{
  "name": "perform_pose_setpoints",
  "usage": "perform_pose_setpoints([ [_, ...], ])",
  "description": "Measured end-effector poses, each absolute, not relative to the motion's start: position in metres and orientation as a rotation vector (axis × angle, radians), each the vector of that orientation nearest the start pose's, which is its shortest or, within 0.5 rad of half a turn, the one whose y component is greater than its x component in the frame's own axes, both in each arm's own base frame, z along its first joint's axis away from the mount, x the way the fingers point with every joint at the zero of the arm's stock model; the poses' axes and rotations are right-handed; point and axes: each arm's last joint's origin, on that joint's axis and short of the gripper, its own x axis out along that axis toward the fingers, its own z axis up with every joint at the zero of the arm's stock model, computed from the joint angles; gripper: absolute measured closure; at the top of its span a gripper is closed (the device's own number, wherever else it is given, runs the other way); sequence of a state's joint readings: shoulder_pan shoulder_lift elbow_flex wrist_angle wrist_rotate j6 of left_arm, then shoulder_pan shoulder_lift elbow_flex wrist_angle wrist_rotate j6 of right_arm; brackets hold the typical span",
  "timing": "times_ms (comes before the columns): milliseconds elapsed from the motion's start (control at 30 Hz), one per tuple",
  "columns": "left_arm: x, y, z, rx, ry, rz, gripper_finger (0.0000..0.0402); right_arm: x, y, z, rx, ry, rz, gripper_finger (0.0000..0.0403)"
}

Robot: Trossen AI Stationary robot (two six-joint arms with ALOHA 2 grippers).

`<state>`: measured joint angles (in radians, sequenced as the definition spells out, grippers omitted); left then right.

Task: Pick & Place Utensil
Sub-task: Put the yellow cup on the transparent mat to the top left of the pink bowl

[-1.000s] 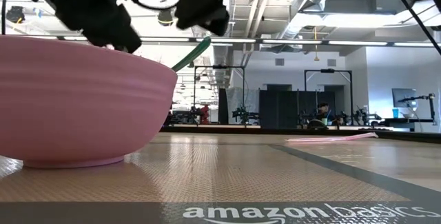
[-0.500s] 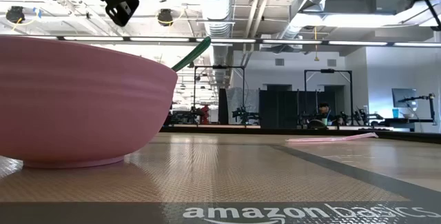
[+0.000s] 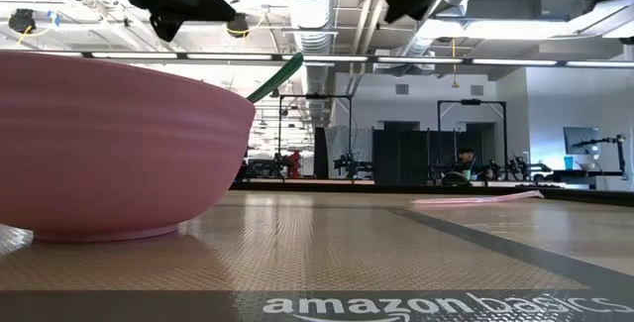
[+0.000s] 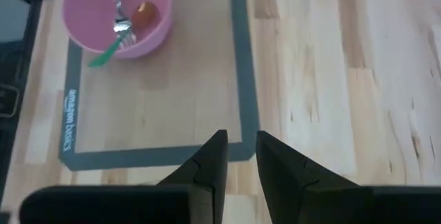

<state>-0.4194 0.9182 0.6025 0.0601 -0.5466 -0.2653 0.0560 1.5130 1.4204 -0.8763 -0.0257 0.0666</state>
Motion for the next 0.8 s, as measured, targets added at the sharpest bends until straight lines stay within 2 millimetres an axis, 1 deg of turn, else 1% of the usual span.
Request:
perform_pose_setpoints([
  [133, 0.191, -0.054, 0.270, -0.151, 0.220, 0.226, 0.0395, 0.287, 0.006, 0.311, 0.096, 0.920, -0.005, 0.0332],
  [233, 0.189, -0.040, 0.269, -0.174, 0.241, 0.296, 0.0395, 0.272, -0.002, 0.304, 0.129, 0.871, -0.038, 0.0332],
  [433, 0.182, -0.010, 0.266, -0.211, 0.311, 0.379, 0.0395, 0.253, -0.012, 0.290, 0.151, 0.817, -0.075, 0.0332],
  [633, 0.176, 0.018, 0.261, -0.230, 0.376, 0.508, 0.0395, 0.249, -0.017, 0.276, 0.168, 0.814, -0.098, 0.0332],
  [800, 0.170, 0.037, 0.255, -0.235, 0.438, 0.625, 0.0395, 0.255, -0.019, 0.269, 0.174, 0.801, -0.104, 0.0332],
])
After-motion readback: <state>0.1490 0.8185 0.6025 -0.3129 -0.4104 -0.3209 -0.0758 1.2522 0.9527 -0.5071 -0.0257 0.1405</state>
